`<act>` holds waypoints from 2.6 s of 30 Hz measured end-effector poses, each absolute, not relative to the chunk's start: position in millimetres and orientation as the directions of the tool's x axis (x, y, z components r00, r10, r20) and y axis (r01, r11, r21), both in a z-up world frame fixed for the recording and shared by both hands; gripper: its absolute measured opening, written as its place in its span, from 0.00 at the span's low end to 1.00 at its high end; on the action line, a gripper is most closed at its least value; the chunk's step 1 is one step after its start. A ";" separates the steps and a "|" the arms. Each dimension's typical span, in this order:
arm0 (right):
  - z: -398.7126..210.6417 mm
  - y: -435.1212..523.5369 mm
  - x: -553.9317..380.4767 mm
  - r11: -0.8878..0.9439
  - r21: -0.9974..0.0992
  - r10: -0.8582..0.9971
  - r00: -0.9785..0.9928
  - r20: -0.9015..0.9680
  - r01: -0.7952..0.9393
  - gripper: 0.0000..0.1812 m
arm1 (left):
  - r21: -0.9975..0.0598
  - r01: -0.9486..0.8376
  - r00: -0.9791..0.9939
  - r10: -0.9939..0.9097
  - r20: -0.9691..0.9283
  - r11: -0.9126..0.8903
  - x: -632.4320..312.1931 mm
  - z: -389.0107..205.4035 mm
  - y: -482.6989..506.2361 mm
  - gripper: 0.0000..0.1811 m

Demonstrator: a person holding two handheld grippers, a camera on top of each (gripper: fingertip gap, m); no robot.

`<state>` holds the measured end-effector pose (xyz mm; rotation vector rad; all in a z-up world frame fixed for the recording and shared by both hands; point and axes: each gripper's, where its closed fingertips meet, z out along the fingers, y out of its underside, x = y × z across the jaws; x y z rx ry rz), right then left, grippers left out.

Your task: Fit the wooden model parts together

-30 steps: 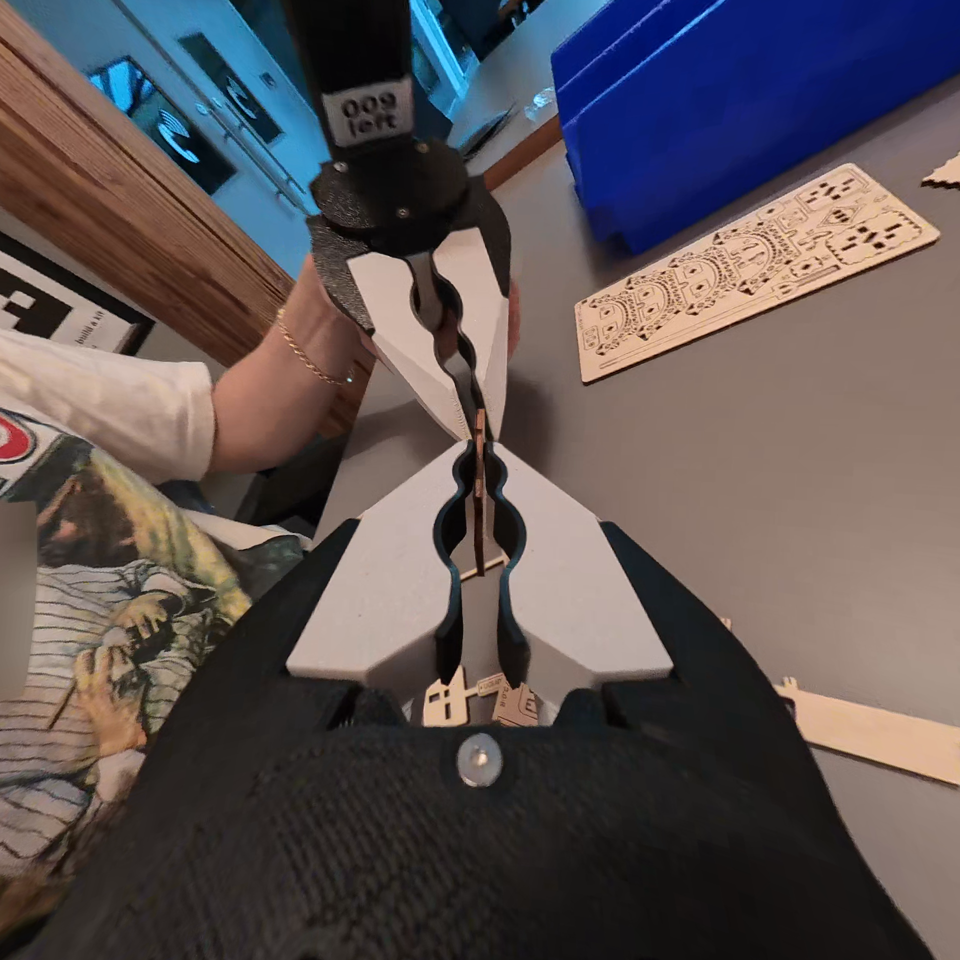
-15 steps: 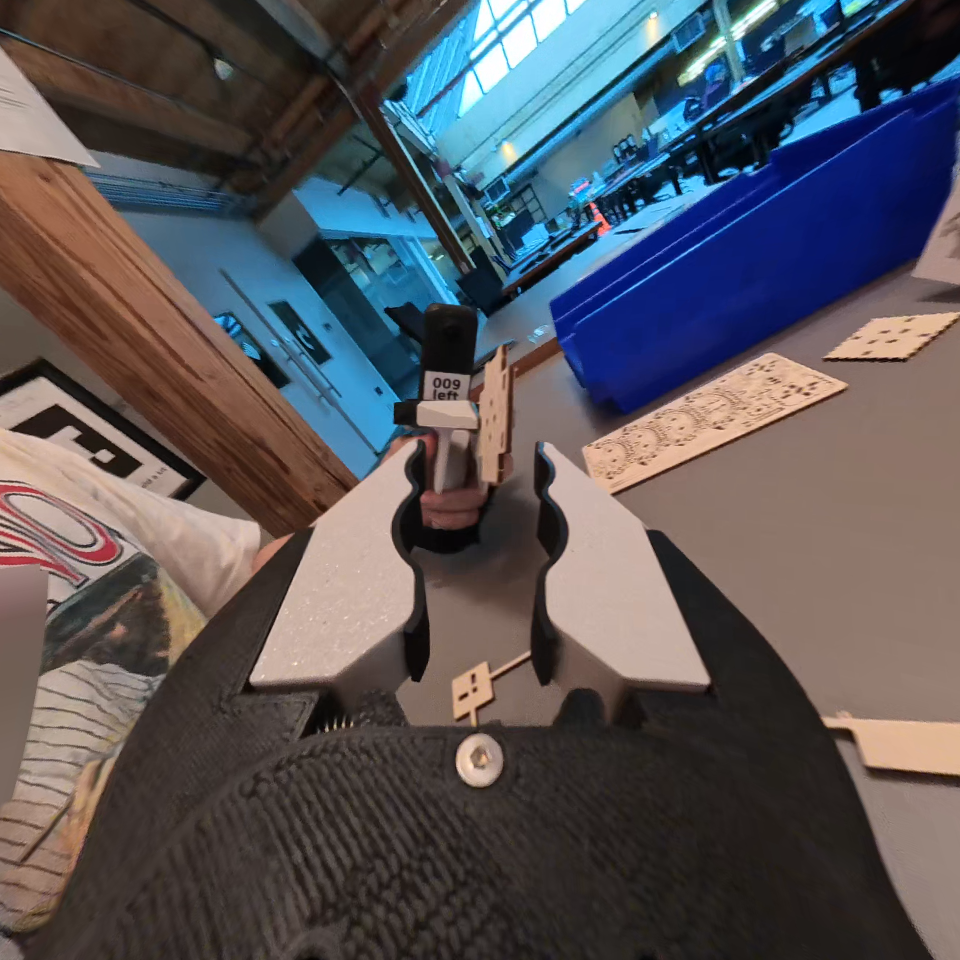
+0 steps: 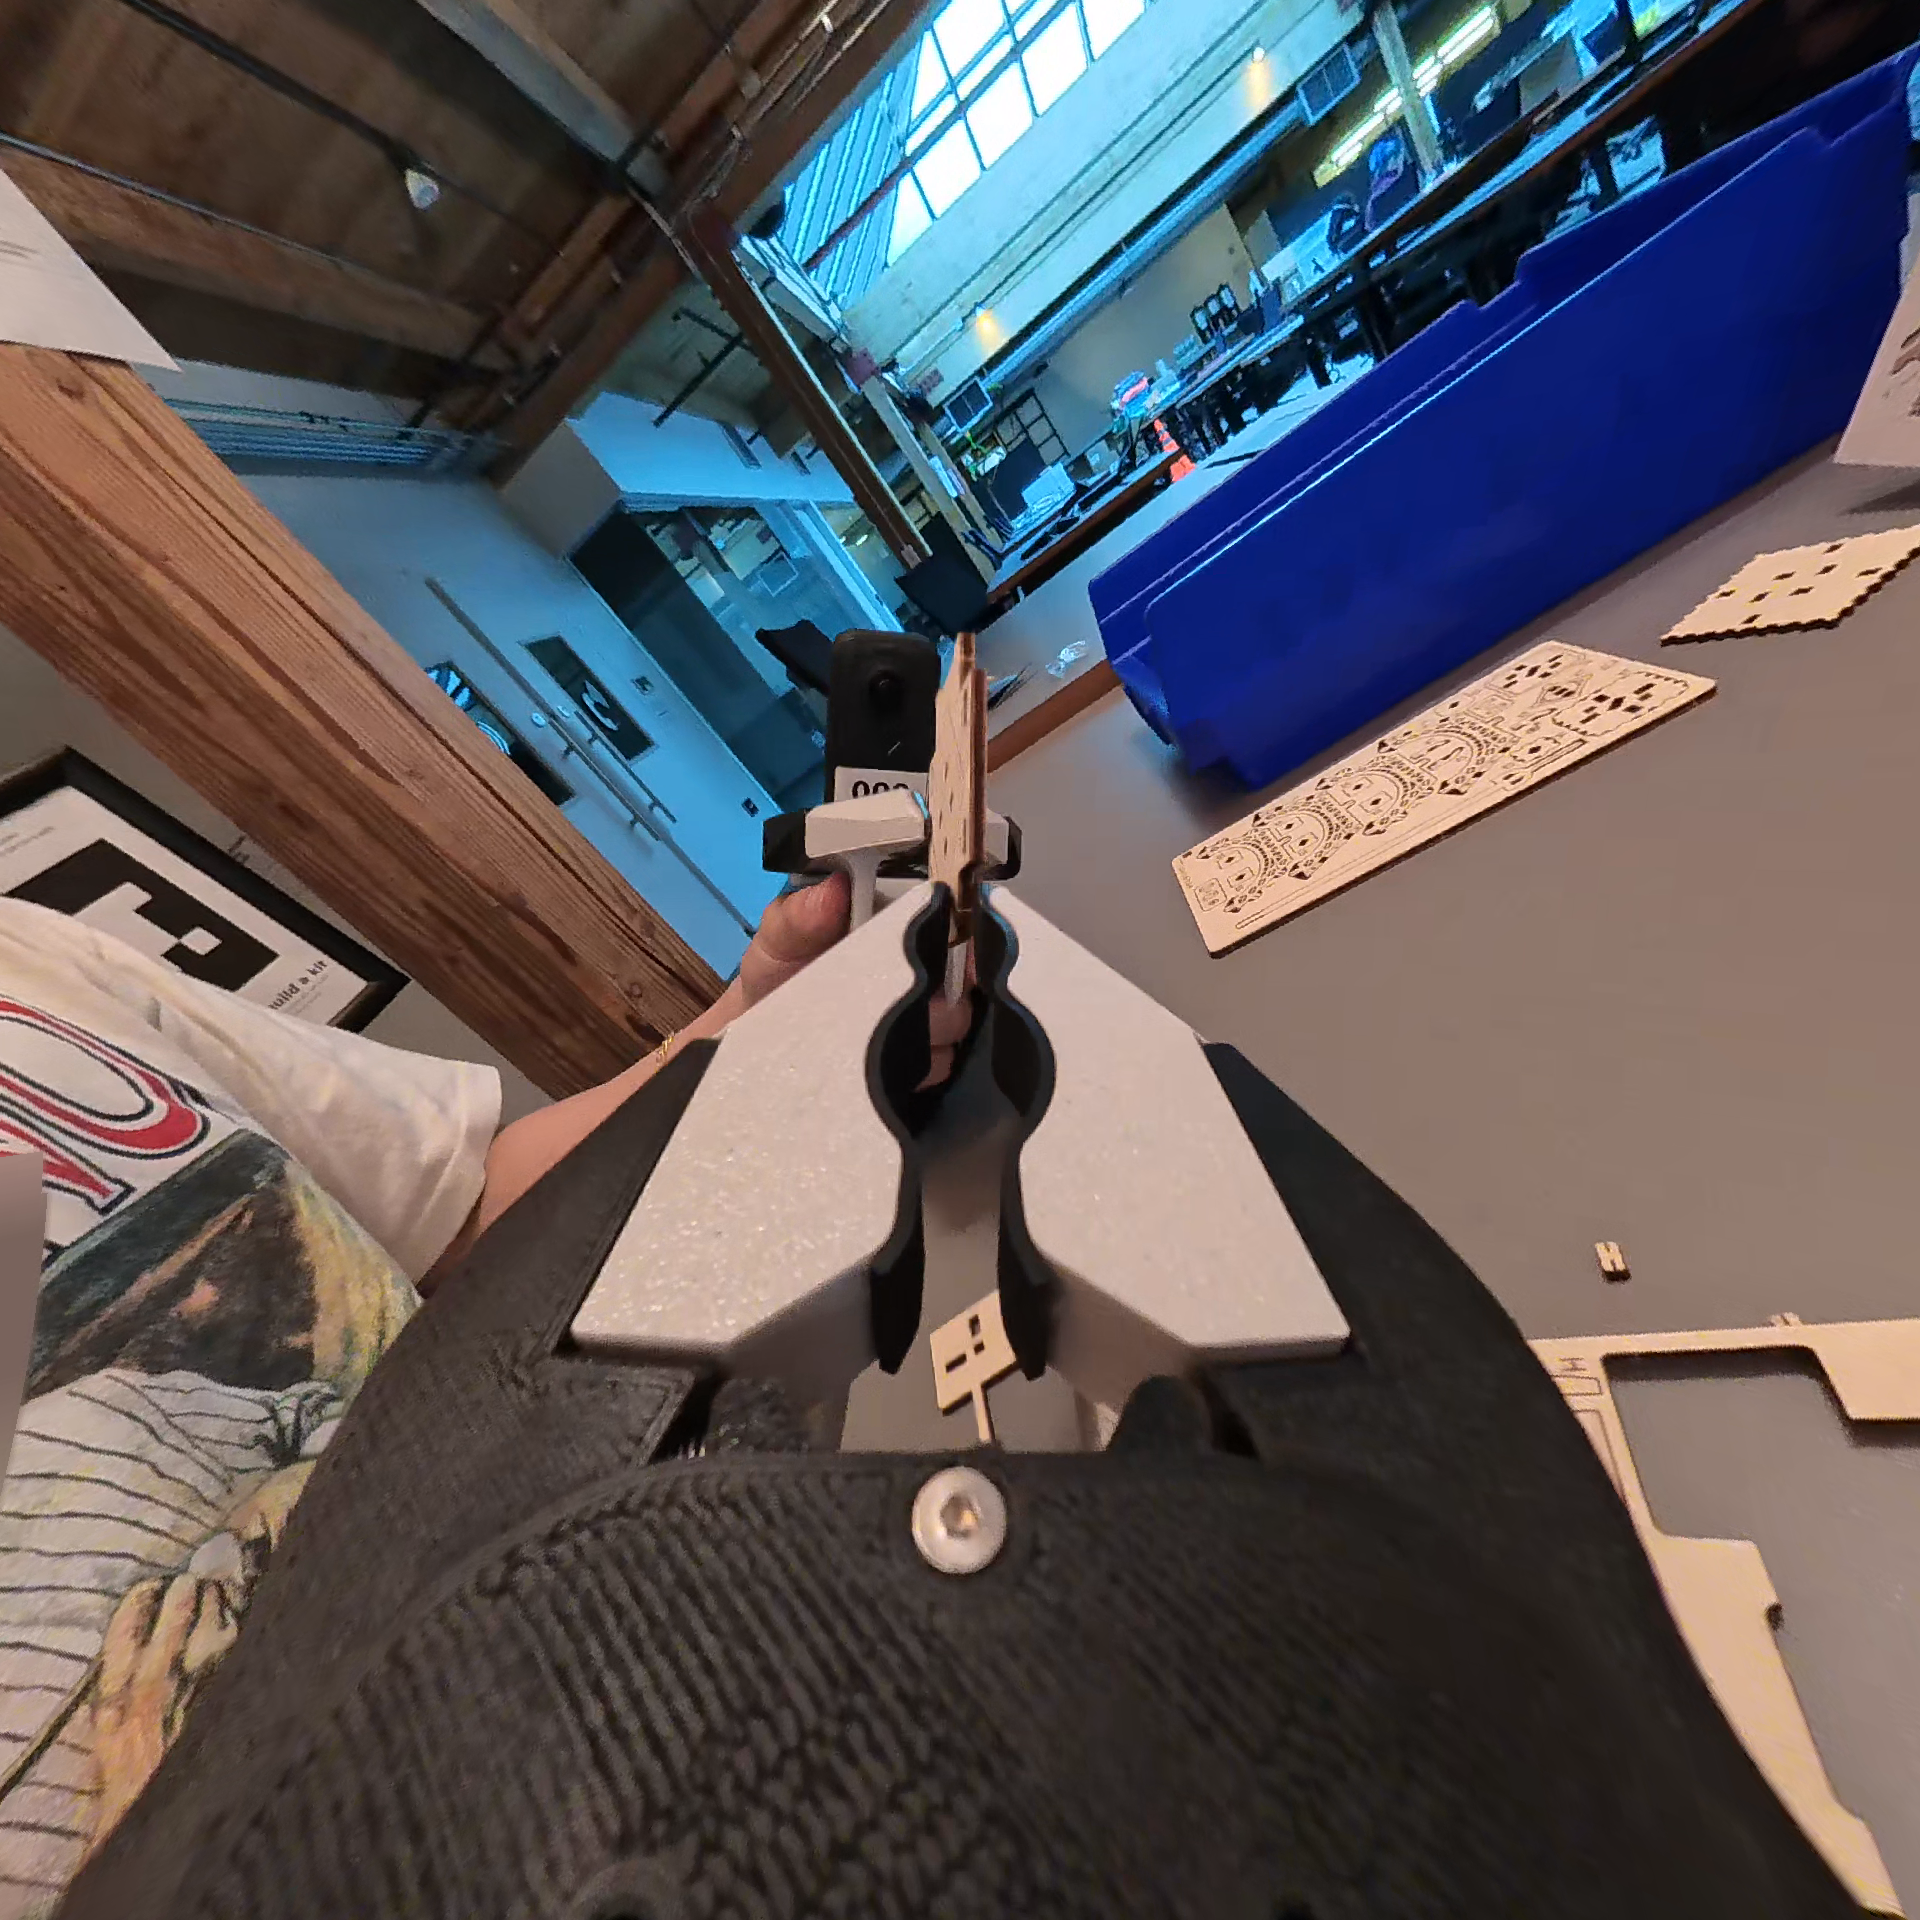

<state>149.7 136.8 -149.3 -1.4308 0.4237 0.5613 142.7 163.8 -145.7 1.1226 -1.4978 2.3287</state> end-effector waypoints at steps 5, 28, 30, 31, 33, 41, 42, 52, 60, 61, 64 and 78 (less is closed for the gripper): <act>-148.6 136.4 150.7 0.083 -0.784 0.112 0.788 -0.605 -0.615 0.04 | -0.732 -0.465 -0.707 -0.289 0.646 -0.499 146.1 -142.8 162.4 0.00; -243.2 120.0 180.8 -0.292 -0.694 -0.350 0.749 -0.562 -0.658 0.00 | -0.723 -0.610 -0.555 -0.826 0.096 0.326 193.2 -250.7 181.9 0.29; -245.4 118.2 181.1 -0.307 -0.692 -0.366 0.752 -0.548 -0.653 0.01 | -0.711 -0.605 -0.561 -0.826 0.061 0.359 200.2 -255.1 182.8 0.26; -245.4 118.1 180.3 -0.306 -0.688 -0.362 0.749 -0.556 -0.658 0.01 | -0.716 -0.591 -0.573 -0.819 0.046 0.373 202.8 -255.0 181.1 0.26; -245.9 117.5 179.9 -0.305 -0.685 -0.353 0.746 -0.564 -0.662 0.01 | -0.708 -0.590 -0.589 -0.807 0.048 0.388 205.2 -256.9 177.3 0.25; -246.4 118.2 182.5 -0.274 -0.648 -0.353 0.701 -0.619 -0.710 0.01 | -0.681 -0.620 -0.635 -0.759 0.142 0.391 202.4 -261.0 167.3 0.24; -246.4 118.3 182.8 -0.271 -0.641 -0.349 0.694 -0.629 -0.718 0.01 | -0.670 -0.622 -0.644 -0.751 0.145 0.404 199.8 -262.0 165.8 0.24; -245.2 118.5 184.3 -0.232 -0.610 -0.312 0.652 -0.691 -0.758 0.01 | -0.650 -0.619 -0.672 -0.725 0.150 0.440 199.1 -264.9 154.8 0.25; -246.7 119.6 185.8 -0.235 -0.617 -0.338 0.658 -0.673 -0.751 0.01 | -0.656 -0.596 -0.642 -0.766 0.043 0.463 201.3 -265.2 158.7 0.27; -246.7 119.6 185.9 -0.235 -0.621 -0.344 0.662 -0.666 -0.747 0.01 | -0.662 -0.585 -0.646 -0.763 0.032 0.468 201.2 -264.9 158.1 0.27; -246.5 119.6 186.5 -0.229 -0.627 -0.351 0.664 -0.660 -0.744 0.01 | -0.659 -0.613 -0.626 -0.777 0.066 0.437 202.6 -265.9 159.6 0.29; -236.5 118.7 178.4 -0.204 -0.648 -0.276 0.678 -0.681 -0.734 0.00 | -0.677 -0.443 -0.840 -0.536 0.084 0.588 187.2 -254.7 149.4 0.11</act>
